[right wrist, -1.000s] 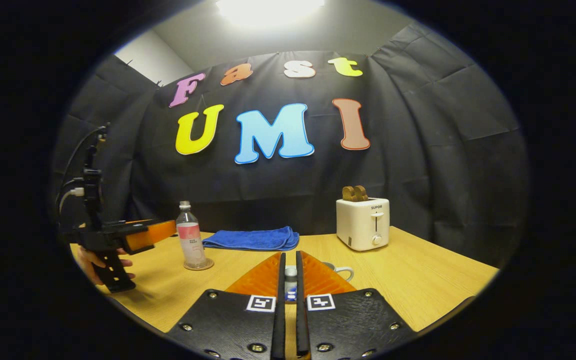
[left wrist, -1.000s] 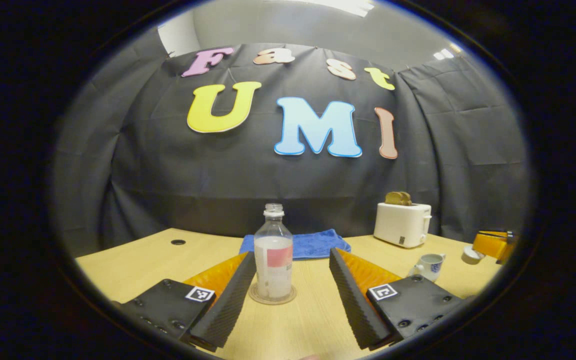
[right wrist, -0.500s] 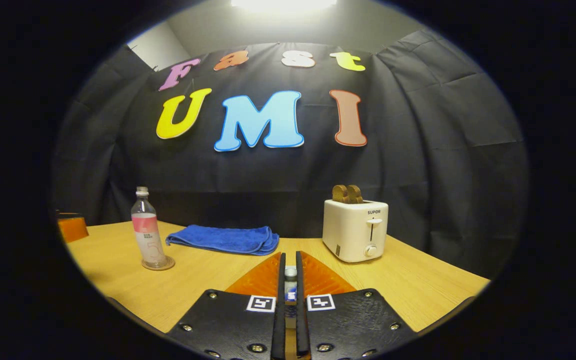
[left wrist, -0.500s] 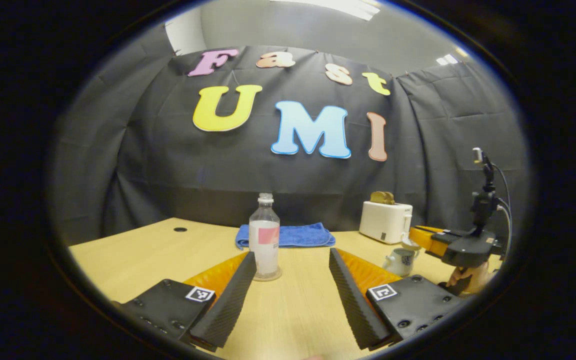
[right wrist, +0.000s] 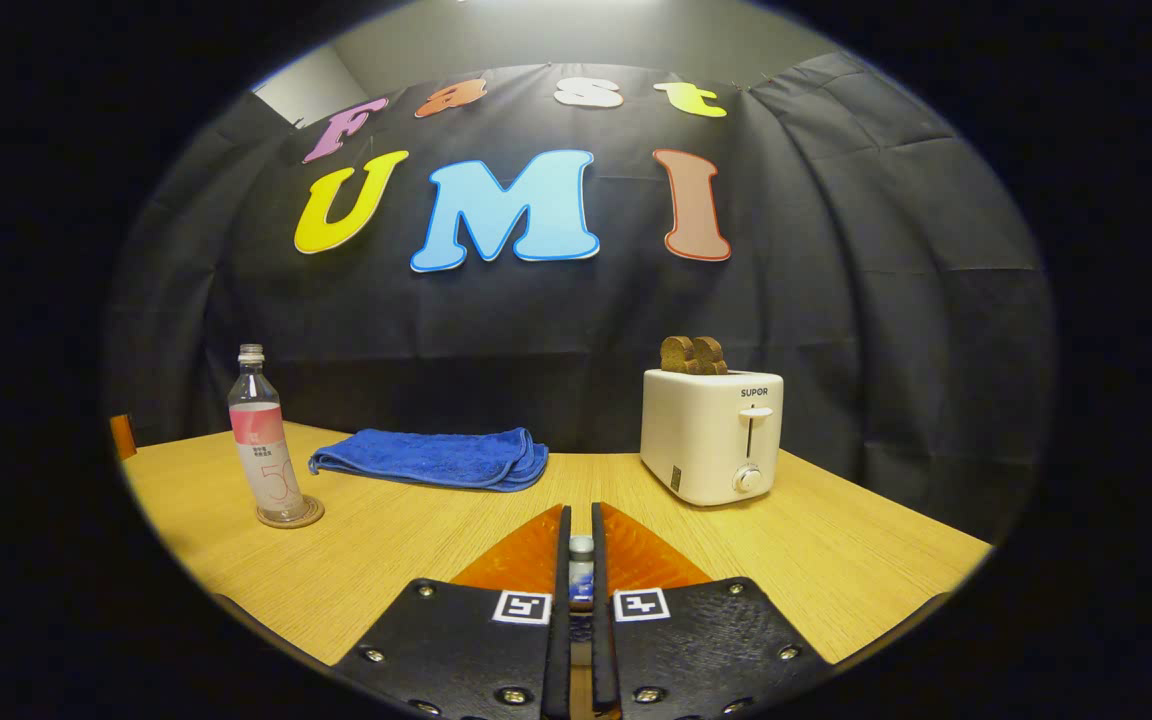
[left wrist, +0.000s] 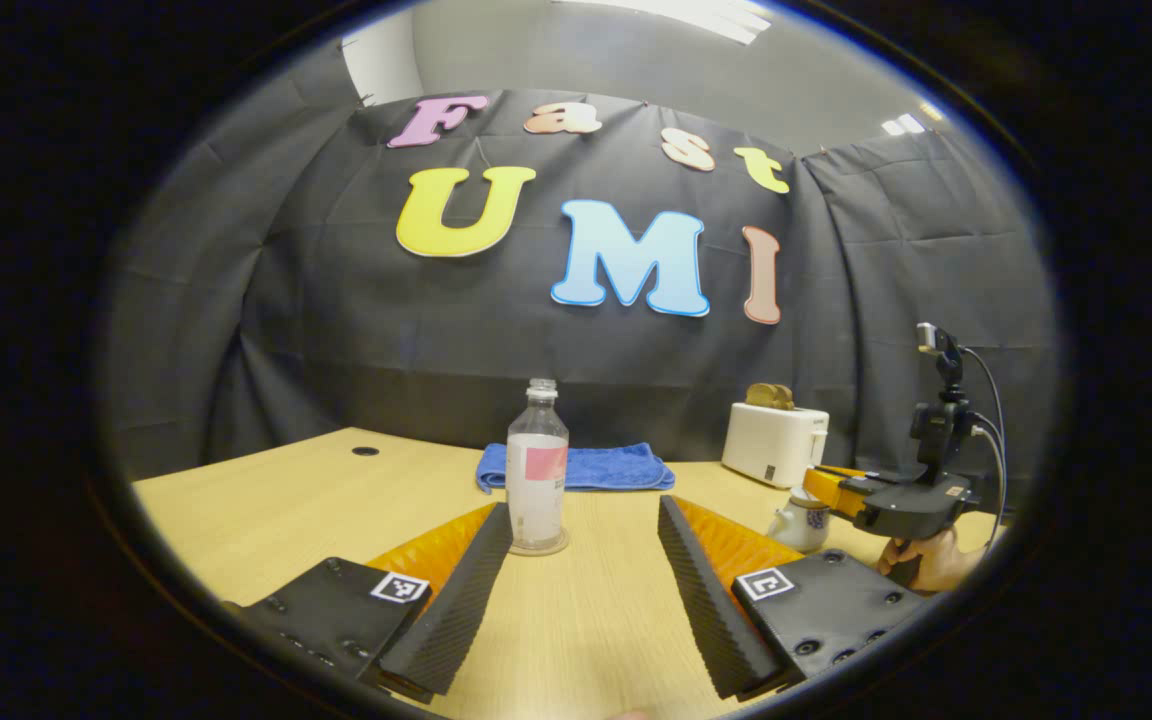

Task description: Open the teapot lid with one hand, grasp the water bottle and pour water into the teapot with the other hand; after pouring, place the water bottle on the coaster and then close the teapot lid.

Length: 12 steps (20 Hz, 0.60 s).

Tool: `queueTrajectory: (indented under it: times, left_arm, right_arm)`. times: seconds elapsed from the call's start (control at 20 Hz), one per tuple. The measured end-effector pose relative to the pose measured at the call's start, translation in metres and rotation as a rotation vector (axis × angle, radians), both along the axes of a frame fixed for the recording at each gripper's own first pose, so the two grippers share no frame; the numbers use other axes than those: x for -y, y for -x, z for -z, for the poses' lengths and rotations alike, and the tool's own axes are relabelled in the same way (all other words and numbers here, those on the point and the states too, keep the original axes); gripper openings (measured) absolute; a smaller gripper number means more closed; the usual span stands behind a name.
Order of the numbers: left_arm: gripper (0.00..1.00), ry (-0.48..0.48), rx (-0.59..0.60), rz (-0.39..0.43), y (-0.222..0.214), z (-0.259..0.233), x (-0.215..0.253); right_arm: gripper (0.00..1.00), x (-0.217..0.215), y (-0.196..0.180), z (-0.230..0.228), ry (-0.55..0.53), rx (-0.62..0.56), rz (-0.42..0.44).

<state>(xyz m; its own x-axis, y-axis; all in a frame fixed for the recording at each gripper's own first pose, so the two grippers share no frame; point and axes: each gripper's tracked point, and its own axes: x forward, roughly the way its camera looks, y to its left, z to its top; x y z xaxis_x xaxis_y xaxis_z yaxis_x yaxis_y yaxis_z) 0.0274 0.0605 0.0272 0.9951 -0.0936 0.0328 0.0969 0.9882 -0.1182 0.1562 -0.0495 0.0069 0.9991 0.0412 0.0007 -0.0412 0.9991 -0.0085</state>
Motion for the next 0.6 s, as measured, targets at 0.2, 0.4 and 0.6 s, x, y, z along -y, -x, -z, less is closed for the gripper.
queueTrajectory:
  times: [0.2,0.4,0.6]
  left_arm:
    - [1.00,-0.020,0.004,0.003,0.005,0.001,-0.001]
    - [1.00,-0.042,0.019,-0.002,0.008,-0.005,0.000]
    - [1.00,-0.048,0.015,-0.003,0.004,-0.004,0.002]
  right_arm:
    - [0.11,-0.002,0.003,0.002,0.010,-0.021,0.006]
    - [0.29,-0.002,0.009,-0.002,0.029,-0.012,-0.005]
    - [0.30,0.003,0.028,-0.026,0.016,0.032,0.007]
